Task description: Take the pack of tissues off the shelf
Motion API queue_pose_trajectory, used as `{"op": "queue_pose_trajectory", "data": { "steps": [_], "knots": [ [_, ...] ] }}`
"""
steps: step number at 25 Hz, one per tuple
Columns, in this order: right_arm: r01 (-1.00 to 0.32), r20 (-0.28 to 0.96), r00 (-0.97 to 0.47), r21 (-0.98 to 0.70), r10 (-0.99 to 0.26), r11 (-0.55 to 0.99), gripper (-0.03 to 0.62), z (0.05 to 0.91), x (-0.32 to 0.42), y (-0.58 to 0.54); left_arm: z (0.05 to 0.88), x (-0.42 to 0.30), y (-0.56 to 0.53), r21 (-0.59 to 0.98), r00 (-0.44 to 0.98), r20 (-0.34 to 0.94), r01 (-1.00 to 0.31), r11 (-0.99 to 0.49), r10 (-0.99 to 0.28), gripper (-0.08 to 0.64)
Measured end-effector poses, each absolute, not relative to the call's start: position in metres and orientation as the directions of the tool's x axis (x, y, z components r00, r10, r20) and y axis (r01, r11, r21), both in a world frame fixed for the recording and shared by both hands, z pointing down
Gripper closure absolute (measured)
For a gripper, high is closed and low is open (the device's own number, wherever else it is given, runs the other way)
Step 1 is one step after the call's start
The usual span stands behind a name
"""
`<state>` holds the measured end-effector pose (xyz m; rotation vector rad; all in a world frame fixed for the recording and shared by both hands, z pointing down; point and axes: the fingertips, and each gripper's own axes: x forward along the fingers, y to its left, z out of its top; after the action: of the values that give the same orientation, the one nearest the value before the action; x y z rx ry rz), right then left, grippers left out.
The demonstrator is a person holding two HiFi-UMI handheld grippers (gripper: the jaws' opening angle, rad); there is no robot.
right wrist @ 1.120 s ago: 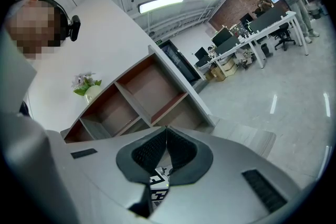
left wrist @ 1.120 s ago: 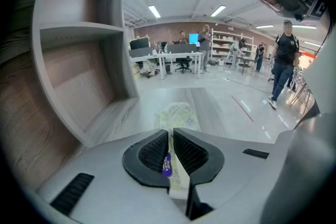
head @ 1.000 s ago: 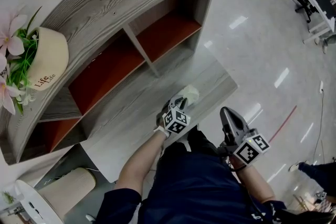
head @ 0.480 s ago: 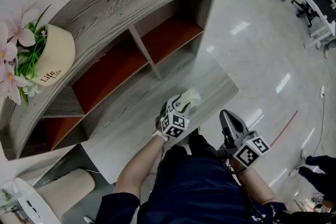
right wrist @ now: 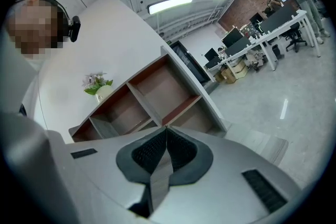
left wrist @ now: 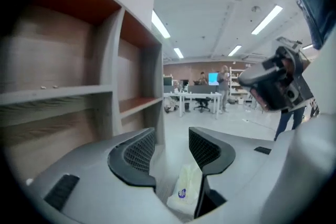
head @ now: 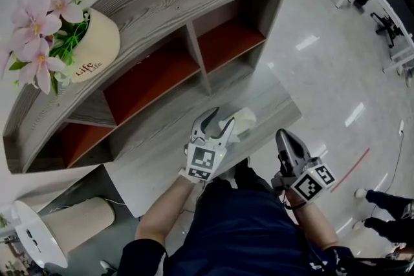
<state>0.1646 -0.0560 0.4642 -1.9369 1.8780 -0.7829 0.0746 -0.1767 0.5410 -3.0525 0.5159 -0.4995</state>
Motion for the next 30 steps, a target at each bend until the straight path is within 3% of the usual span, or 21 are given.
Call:
{"op": "queue_pose_trajectory", "data": {
  "steps": [13,21,30],
  "knots": [
    [-0.852,0.066,-0.075,-0.523,-0.995,0.03,0.58,0.425,0.156,-0.095,0.384,-0.011,-0.184,0.079,0.859,-0.017,-0.51,-0.857,-0.512,0.356],
    [-0.923,-0.038,-0.09,-0.371,-0.995,0.098,0.58,0.365,0.147,-0.116,0.328,-0.048,-0.182,0.051,0.815,-0.09,-0.57,-0.82,-0.573,0.47],
    [-0.945,-0.131,-0.097,-0.299,-0.987,0.133,0.58,0.327,0.137,-0.129,0.311,-0.061,-0.181,0.01,0.792,-0.11,-0.604,-0.797,-0.601,0.489]
  ]
}}
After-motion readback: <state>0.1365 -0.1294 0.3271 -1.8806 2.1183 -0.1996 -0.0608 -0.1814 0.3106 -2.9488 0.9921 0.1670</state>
